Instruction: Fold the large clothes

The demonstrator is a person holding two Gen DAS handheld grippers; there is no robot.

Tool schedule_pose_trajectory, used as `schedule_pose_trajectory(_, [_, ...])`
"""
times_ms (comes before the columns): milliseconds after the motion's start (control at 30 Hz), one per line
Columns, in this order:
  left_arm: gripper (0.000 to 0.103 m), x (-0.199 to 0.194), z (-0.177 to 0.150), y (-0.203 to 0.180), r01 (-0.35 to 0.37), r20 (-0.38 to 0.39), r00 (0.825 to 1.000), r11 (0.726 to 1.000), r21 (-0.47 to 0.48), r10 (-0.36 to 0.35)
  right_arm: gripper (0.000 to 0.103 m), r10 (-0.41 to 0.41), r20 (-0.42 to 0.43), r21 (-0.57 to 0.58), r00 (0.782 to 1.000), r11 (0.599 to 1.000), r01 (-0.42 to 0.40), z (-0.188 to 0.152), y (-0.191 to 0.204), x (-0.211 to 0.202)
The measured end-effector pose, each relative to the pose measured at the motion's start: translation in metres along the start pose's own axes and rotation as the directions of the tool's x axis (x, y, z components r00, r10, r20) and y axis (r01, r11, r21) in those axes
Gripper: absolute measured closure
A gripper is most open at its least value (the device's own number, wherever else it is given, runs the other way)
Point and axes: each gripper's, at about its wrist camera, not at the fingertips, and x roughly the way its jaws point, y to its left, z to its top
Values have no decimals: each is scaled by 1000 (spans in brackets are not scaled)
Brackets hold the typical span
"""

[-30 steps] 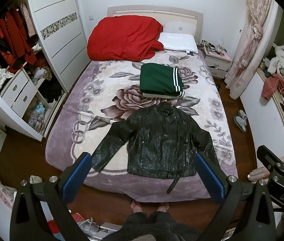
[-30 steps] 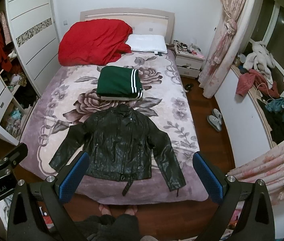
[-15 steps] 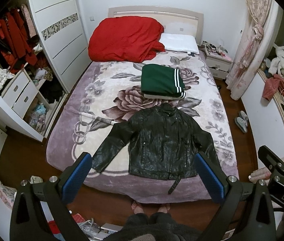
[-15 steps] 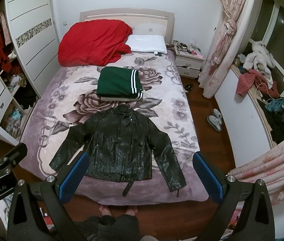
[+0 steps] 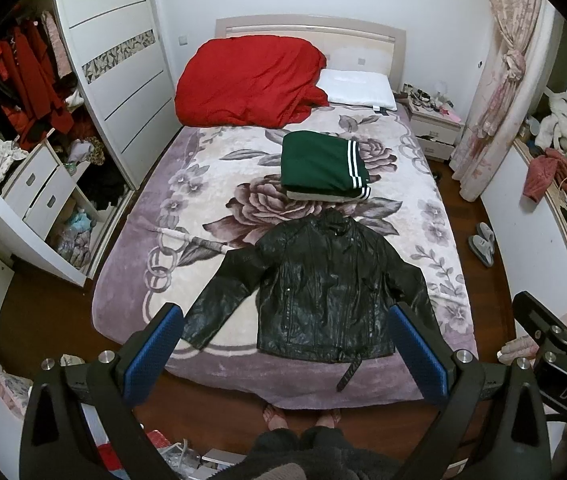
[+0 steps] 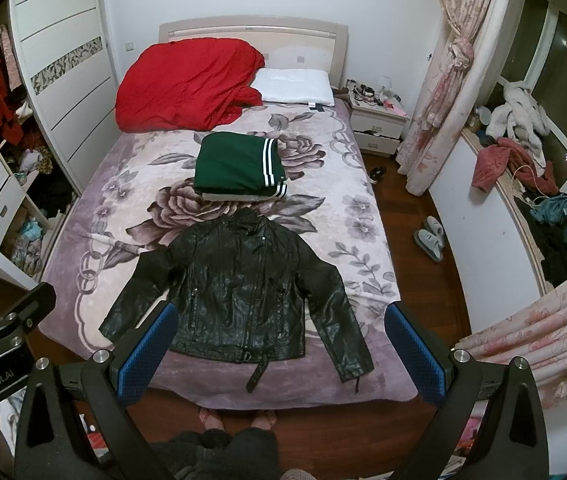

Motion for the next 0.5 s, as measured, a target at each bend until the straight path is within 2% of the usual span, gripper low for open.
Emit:
schedule_pose_trajectory(100, [0, 2, 3, 1, -4, 8, 1000, 1000, 2, 4, 0, 0, -3, 4, 1000, 1000, 0, -1, -1, 1])
schedule_pose_trajectory(267, [0, 22, 11, 2, -65, 74, 995, 998, 11, 64, 0, -16, -14, 32, 1000, 999, 17, 28, 15, 12])
schedule_pose_trajectory(467, [0, 73, 13, 9, -116, 83, 990, 992, 41, 113, 0, -56, -74, 101, 996, 993, 63, 29, 14, 79])
schedule_pose_trajectory(500, [0, 83, 12, 10, -125, 81, 989, 991, 49, 120, 0, -67, -89, 122, 994, 989, 77, 18, 3, 100])
